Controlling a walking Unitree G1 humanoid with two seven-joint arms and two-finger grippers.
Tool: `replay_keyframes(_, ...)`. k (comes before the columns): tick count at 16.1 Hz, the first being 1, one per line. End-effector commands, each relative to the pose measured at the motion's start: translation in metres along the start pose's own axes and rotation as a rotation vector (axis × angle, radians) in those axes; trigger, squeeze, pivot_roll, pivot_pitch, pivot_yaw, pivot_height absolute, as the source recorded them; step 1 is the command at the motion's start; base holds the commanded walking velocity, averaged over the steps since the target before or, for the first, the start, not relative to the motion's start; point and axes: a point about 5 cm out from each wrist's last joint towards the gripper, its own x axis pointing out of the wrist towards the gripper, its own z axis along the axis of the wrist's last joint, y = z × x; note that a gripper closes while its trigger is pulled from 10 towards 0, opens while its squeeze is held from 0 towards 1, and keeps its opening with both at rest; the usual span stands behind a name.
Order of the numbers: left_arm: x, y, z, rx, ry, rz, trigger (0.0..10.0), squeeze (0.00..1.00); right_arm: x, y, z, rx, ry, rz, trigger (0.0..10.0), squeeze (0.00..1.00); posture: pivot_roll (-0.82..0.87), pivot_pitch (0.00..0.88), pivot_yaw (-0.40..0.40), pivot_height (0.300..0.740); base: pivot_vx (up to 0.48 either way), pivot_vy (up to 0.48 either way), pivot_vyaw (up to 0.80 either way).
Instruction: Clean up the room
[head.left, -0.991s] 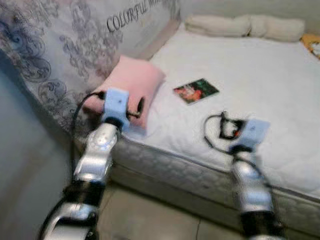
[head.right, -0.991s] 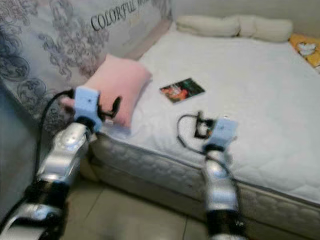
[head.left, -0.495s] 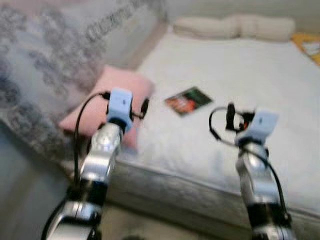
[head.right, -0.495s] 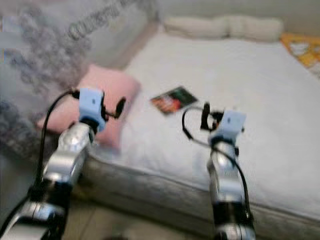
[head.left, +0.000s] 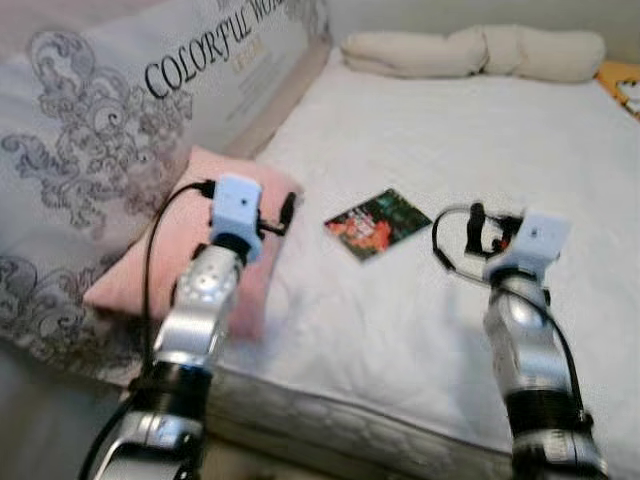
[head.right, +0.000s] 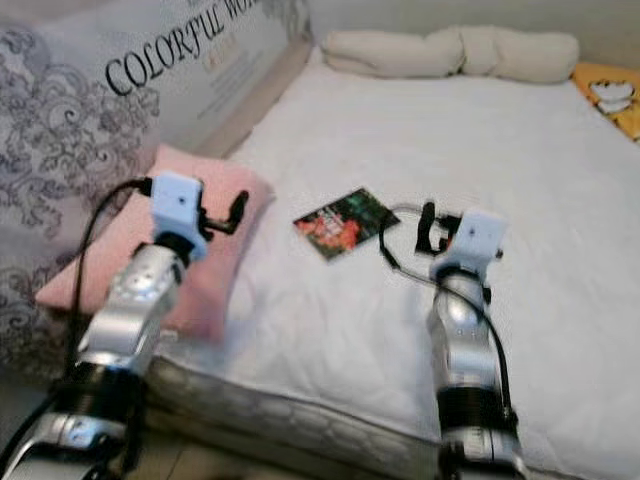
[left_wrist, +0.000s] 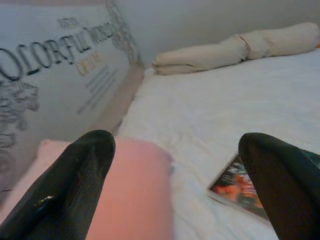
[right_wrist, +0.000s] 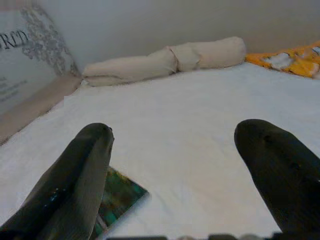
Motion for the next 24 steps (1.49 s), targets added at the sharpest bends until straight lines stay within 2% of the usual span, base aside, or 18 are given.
replay_keyframes(1,-0.012,0.016,-0.008,0.018,0.046,0.037,10.0,0.00,0.003,0.005,-0.003,0.016,0.011,-0.004,10.0,0.00,0.02,0.004,0.048,0.740,0.000,0.000,0.00)
replay_keyframes(3,-0.026,0.023,-0.011,0.041,0.070,0.037,10.0,0.00,0.011,0.001,-0.005,0.024,0.029,-0.036,10.0,0.00,0.07,0.025,0.055,0.740,0.000,0.000,0.00)
replay_keyframes(6,-0.029,0.024,-0.008,0.043,0.074,0.038,10.0,0.00,0.016,0.002,-0.007,0.020,0.048,-0.047,10.0,0.00,0.07,0.022,0.038,0.740,0.000,0.000,0.00)
replay_keyframes(10,-0.028,0.008,-0.007,0.012,0.068,0.014,10.0,0.00,0.022,-0.003,-0.006,-0.031,0.051,-0.084,10.0,0.00,0.05,0.018,0.030,0.740,0.000,0.000,0.00)
replay_keyframes(13,-0.038,0.005,-0.007,0.024,0.077,-0.001,10.0,0.00,0.027,-0.011,-0.006,-0.057,0.058,-0.112,10.0,0.00,0.07,0.062,0.029,0.740,0.000,0.000,0.00)
replay_keyframes(15,-0.052,0.009,-0.010,0.036,0.111,0.020,10.0,0.00,0.034,-0.018,-0.005,-0.074,0.076,-0.136,10.0,0.00,0.12,0.114,0.027,0.740,0.000,0.000,0.00)
replay_keyframes(17,-0.076,0.018,-0.013,0.062,0.160,0.059,10.0,0.00,0.040,-0.026,-0.006,-0.098,0.129,-0.161,10.0,0.00,0.19,0.182,0.025,0.740,0.000,0.000,0.00)
replay_keyframes(18,-0.080,0.019,-0.013,0.066,0.168,0.067,10.0,0.00,0.042,-0.027,-0.006,-0.106,0.138,-0.160,10.0,0.00,0.19,0.188,0.023,0.740,0.000,0.000,0.00)
replay_keyframes(19,-0.091,0.024,-0.012,0.071,0.192,0.101,10.0,0.00,0.046,-0.027,-0.006,-0.132,0.174,-0.153,10.0,0.00,0.23,0.214,0.018,0.740,0.000,0.000,0.00)
replay_keyframes(21,-0.100,0.024,-0.008,0.088,0.194,0.131,10.0,0.00,0.050,-0.031,-0.003,-0.152,0.204,-0.152,10.0,0.00,0.26,0.228,0.004,0.740,0.000,0.000,0.00)
replay_keyframes(24,-0.119,0.022,-0.003,0.093,0.223,0.155,10.0,0.00,0.052,-0.045,-0.005,-0.272,0.273,-0.143,10.0,0.00,0.33,0.282,-0.015,0.740,0.000,0.000,0.00)
